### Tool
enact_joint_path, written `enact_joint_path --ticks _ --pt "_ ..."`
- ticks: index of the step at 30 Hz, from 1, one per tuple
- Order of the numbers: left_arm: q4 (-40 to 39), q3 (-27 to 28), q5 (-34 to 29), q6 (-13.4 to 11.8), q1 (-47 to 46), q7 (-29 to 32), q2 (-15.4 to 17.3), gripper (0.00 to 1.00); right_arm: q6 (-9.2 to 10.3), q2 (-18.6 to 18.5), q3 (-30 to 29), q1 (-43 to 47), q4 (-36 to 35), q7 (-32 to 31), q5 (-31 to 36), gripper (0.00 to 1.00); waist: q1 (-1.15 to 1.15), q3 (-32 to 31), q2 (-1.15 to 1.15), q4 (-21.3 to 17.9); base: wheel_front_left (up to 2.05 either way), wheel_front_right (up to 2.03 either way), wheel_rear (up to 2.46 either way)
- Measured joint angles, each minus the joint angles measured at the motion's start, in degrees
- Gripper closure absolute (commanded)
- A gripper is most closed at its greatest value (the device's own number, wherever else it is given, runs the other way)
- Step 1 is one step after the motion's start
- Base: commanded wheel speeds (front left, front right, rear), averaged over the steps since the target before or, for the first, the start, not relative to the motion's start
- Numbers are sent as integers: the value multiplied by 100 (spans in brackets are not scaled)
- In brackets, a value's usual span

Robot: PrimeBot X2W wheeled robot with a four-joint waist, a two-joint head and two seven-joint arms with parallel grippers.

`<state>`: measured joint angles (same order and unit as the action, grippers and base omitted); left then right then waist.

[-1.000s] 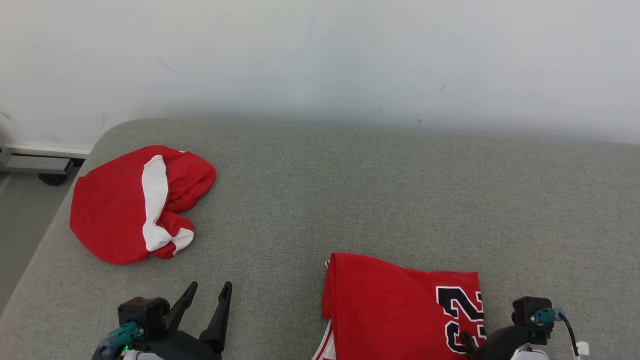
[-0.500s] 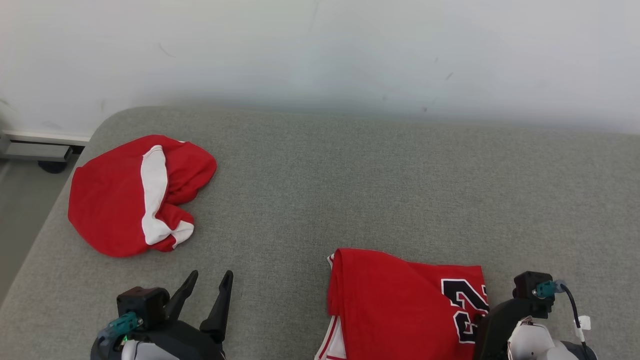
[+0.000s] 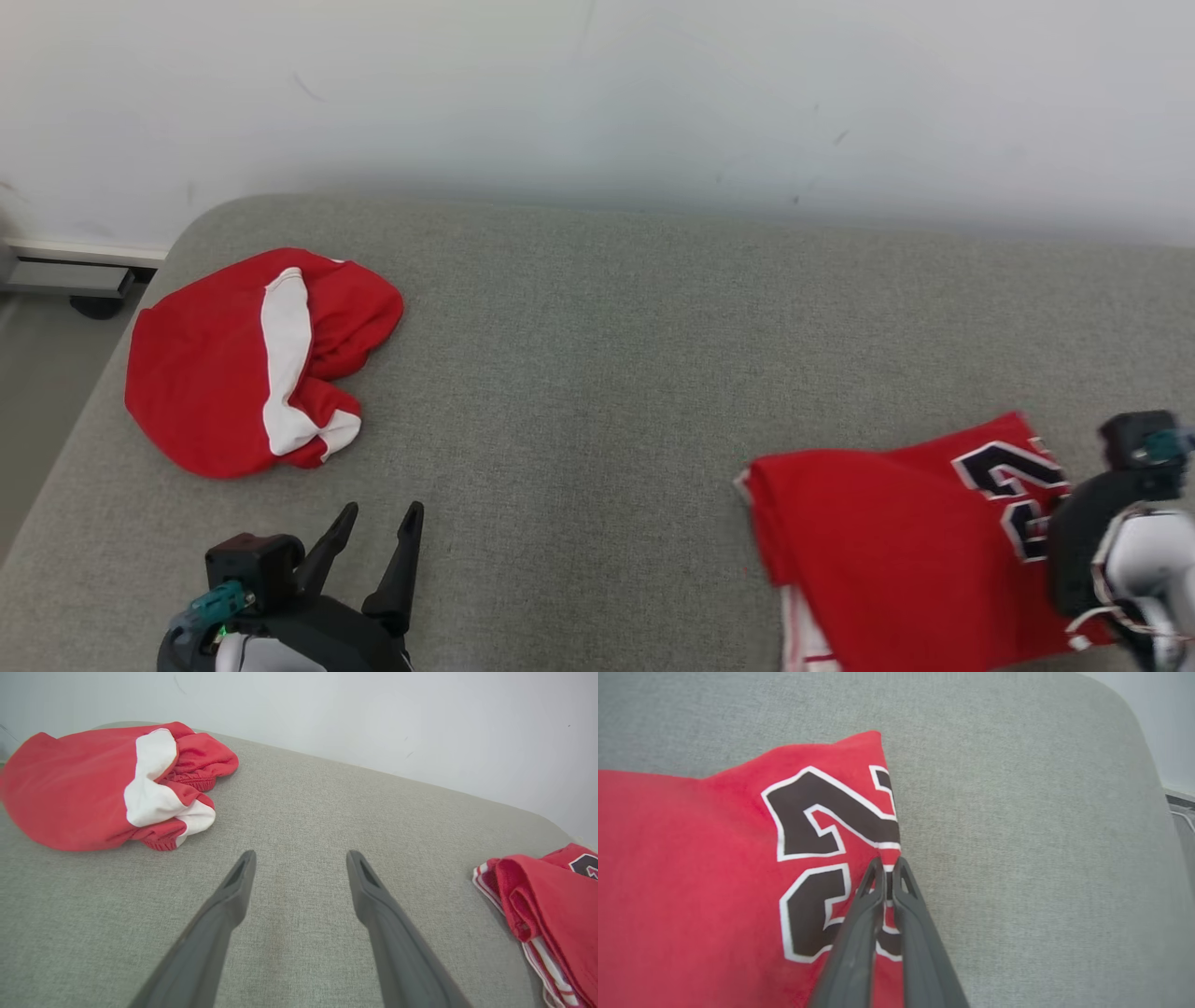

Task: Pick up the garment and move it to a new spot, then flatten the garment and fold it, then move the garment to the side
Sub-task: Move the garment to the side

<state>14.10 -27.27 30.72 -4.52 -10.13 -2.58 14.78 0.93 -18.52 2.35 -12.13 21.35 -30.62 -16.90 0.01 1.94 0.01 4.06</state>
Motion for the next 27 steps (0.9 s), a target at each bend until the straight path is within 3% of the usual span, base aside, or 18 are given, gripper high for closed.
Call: enact_joint_path --ticks 6,12,20,27 --pt "-34 48 1 -2 16 -11 46 0 -74 -703 -461 6 18 -67 -8 100 0 11 0 -38 0 0 0" --pt "-70 80 1 -10 32 -47 121 0 -282 -1410 -744 -9 41 -46 7 100 0 54 0 -139 0 0 0" --pt "-192 69 -1 -27 34 -46 148 0 -487 -2113 -968 -37 -132 348 192 100 -1 106 0 -261 0 0 0" --pt "-274 83 -2 -52 40 -27 188 0 -500 -2240 -1079 -155 -210 762 205 100 0 263 0 -370 0 0 0"
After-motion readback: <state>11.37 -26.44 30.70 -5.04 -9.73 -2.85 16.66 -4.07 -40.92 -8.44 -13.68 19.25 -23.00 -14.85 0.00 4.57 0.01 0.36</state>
